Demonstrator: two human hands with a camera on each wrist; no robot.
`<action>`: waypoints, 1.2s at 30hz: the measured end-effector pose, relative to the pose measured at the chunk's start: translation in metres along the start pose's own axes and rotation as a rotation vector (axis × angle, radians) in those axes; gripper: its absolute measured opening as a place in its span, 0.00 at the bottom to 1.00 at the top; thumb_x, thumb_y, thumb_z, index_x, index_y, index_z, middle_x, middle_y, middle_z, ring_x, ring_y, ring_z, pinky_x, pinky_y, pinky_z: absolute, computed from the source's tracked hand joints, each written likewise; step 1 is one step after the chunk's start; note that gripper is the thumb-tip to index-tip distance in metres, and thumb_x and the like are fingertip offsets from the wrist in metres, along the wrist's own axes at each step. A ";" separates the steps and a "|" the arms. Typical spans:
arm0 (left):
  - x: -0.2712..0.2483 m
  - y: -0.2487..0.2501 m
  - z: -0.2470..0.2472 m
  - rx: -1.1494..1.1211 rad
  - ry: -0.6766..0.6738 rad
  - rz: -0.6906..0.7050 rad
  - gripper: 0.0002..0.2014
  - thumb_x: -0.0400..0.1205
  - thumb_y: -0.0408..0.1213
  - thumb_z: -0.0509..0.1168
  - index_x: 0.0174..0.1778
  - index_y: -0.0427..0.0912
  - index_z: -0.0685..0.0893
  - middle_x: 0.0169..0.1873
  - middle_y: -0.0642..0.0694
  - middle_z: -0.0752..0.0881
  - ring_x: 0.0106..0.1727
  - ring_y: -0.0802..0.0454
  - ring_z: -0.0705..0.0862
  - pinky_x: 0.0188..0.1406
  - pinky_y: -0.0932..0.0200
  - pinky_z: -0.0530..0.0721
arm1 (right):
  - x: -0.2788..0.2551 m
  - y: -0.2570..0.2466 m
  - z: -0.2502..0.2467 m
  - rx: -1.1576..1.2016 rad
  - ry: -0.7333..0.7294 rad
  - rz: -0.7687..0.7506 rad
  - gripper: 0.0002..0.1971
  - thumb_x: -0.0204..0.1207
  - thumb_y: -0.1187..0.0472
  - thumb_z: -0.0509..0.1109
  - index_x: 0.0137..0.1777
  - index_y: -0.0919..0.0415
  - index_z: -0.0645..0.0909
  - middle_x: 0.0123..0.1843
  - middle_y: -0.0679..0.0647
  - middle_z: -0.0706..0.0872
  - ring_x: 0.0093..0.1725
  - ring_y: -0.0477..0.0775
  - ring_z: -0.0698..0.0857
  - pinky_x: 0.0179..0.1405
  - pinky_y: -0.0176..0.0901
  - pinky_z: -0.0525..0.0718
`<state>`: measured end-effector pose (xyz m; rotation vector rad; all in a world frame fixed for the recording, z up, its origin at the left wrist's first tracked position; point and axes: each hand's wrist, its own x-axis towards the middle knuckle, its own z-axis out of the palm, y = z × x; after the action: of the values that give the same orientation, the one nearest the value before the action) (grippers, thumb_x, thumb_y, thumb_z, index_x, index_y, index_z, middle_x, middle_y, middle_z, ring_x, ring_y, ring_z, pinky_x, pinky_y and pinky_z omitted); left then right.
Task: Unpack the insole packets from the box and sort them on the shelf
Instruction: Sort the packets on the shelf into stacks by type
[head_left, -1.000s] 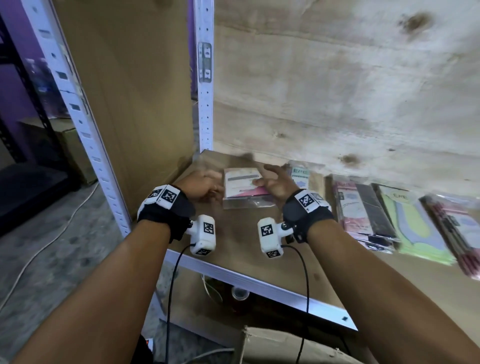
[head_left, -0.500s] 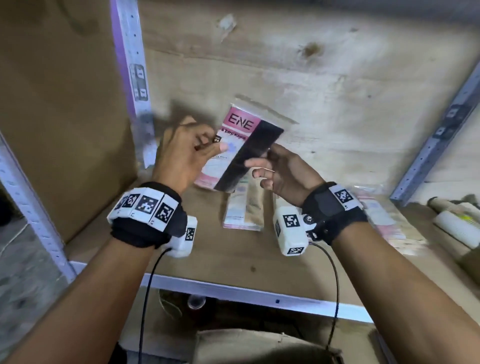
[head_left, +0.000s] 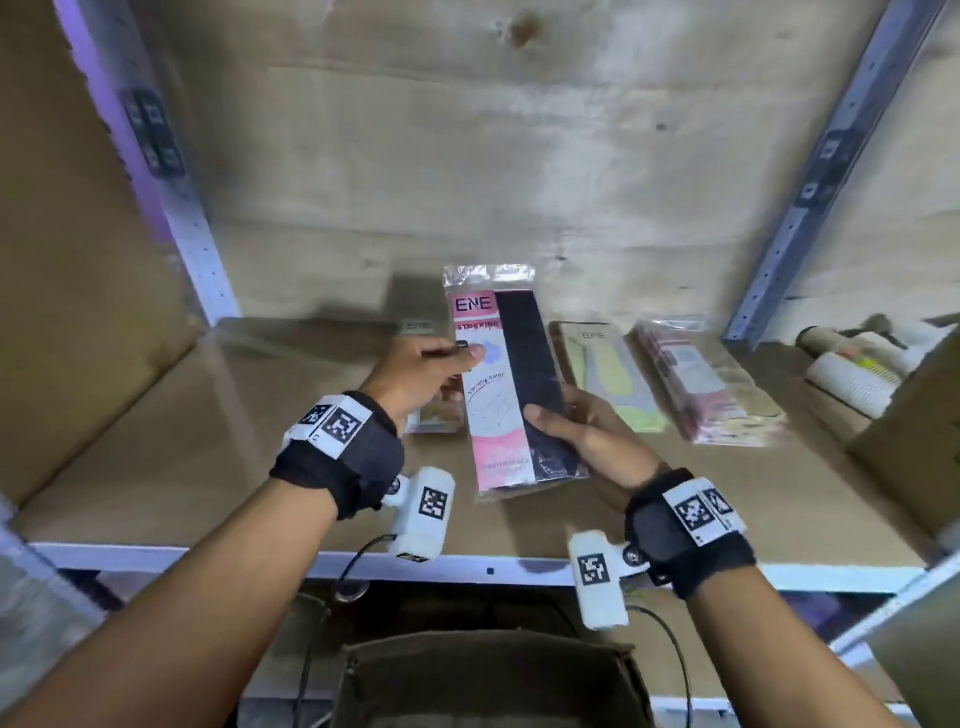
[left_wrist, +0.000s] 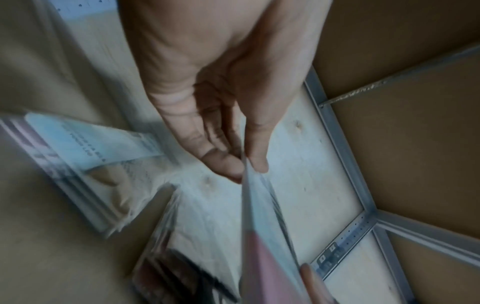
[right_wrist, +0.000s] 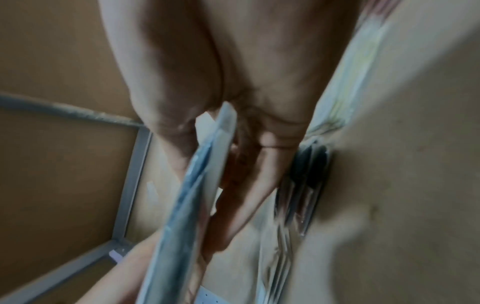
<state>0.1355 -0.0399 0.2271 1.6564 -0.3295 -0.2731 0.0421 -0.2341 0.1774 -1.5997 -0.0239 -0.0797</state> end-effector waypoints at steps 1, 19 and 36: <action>0.002 -0.005 0.004 0.008 -0.016 -0.029 0.15 0.80 0.35 0.73 0.59 0.29 0.87 0.52 0.35 0.91 0.30 0.58 0.87 0.24 0.68 0.83 | -0.001 0.004 -0.005 -0.001 -0.012 -0.010 0.15 0.79 0.58 0.74 0.62 0.65 0.82 0.62 0.68 0.88 0.63 0.74 0.85 0.69 0.72 0.78; 0.042 -0.021 -0.026 0.392 0.143 0.312 0.17 0.83 0.52 0.66 0.30 0.48 0.84 0.20 0.53 0.76 0.16 0.62 0.72 0.17 0.68 0.72 | -0.014 0.021 -0.038 -0.110 -0.156 0.100 0.04 0.76 0.68 0.75 0.49 0.63 0.83 0.49 0.59 0.91 0.45 0.55 0.91 0.49 0.45 0.89; 0.007 -0.014 -0.023 -0.282 -0.058 -0.101 0.19 0.82 0.55 0.66 0.36 0.43 0.80 0.17 0.50 0.81 0.17 0.53 0.80 0.18 0.66 0.80 | -0.025 0.012 -0.052 -0.090 -0.128 -0.001 0.16 0.75 0.60 0.75 0.54 0.74 0.82 0.56 0.68 0.88 0.55 0.60 0.86 0.62 0.52 0.81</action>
<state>0.1507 -0.0197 0.2163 1.3907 -0.2385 -0.4243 0.0162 -0.2856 0.1655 -1.6928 -0.1222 0.0214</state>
